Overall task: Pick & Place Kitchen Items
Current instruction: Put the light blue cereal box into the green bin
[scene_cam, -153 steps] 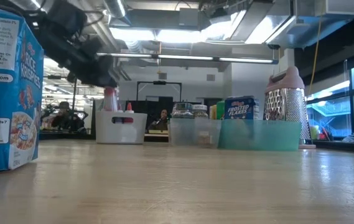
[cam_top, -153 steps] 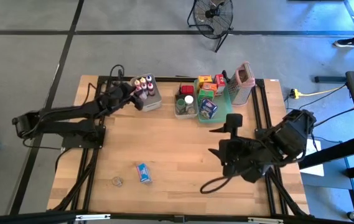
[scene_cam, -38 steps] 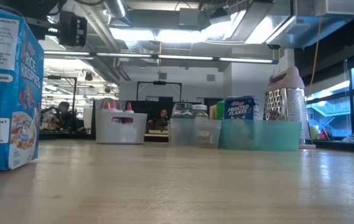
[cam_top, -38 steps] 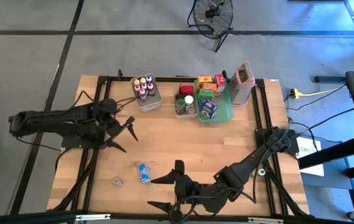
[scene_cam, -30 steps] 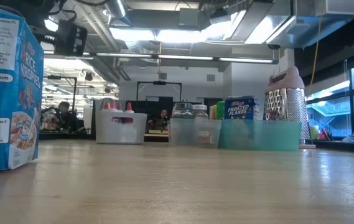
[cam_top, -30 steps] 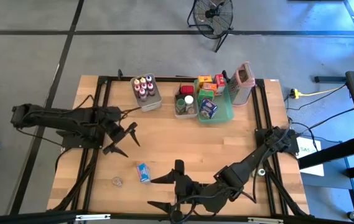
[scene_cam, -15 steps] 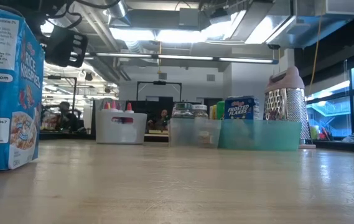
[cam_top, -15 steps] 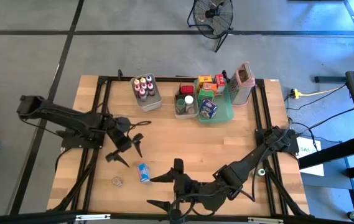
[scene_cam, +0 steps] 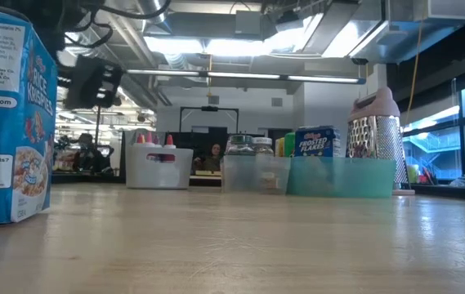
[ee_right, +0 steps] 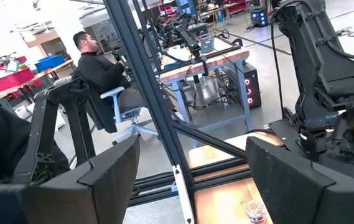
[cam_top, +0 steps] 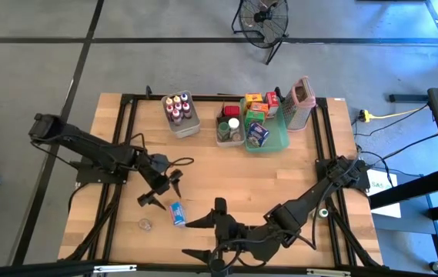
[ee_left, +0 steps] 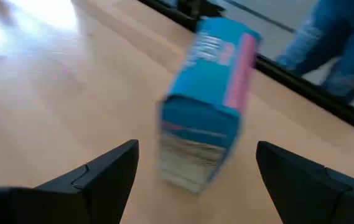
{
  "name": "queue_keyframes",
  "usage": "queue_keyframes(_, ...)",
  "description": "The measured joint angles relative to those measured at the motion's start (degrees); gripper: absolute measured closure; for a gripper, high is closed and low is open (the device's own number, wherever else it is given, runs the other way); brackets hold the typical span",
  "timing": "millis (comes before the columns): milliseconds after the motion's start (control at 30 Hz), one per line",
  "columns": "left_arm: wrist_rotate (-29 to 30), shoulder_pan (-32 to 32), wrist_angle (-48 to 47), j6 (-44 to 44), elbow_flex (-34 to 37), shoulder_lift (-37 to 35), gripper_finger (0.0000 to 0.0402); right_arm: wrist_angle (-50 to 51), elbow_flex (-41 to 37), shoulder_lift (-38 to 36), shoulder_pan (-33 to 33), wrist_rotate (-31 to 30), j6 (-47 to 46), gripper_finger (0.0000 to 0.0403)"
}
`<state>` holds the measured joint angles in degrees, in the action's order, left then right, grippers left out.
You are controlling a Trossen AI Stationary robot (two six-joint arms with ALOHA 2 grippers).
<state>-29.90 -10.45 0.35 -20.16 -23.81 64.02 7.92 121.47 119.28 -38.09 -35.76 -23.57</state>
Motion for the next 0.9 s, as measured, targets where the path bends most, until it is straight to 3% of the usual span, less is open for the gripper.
queue_keyframes(467,-1.93,-2.93,5.81,3.88,0.00,4.80,0.0082,0.02,0.01,-0.02,0.02,0.01,-0.74,0.0107)
queue_keyframes(900,-1.22,-2.92,12.03,-3.68,0.00,7.41,0.0082,0.02,0.02,-0.02,0.15,-0.01,-2.13,0.0107)
